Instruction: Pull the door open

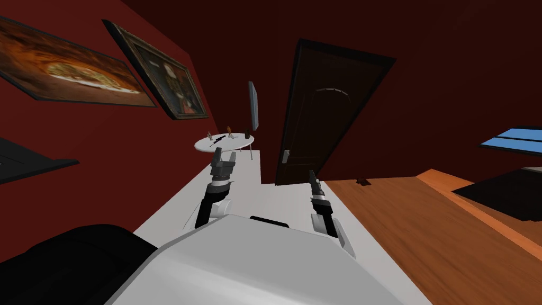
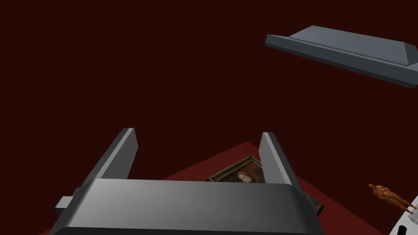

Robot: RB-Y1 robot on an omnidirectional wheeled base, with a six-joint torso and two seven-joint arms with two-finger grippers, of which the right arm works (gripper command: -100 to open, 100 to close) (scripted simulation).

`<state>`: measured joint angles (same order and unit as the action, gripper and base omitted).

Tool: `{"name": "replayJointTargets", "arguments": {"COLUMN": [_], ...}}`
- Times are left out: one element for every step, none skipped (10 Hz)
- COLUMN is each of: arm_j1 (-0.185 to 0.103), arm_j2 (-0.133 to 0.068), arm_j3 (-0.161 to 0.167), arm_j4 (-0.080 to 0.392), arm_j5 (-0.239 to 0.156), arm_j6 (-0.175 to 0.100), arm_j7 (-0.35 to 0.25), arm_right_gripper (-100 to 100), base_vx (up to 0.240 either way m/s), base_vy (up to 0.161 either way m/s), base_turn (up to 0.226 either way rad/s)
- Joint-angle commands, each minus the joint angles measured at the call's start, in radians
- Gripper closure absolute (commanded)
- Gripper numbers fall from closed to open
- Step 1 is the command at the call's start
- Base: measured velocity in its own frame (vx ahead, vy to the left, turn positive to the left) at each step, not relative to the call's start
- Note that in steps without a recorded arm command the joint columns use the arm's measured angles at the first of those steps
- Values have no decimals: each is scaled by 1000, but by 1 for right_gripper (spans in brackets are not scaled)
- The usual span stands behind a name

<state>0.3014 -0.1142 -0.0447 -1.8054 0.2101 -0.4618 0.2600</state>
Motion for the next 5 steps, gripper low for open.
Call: {"name": "replayJointTargets", "arguments": {"arm_j1": [-11,-22,-33,-44,-54], "arm_j2": [-9,-15,-21,-27,-33], "arm_j3": [-3,-7,-10,-14,-17], "arm_j4": [28,51,73,96,118], "arm_j5": [25,40,54,69,84], "arm_j6": [3,2,2,1,1], "arm_j7": [35,55,74,94,114], "arm_right_gripper": [-100,-100,-100,-100,-100], "base_vx": [95,97,107,105,96], "base_vy": [27,25,31,43,29], "base_turn": [41,50,51,40,39]}}
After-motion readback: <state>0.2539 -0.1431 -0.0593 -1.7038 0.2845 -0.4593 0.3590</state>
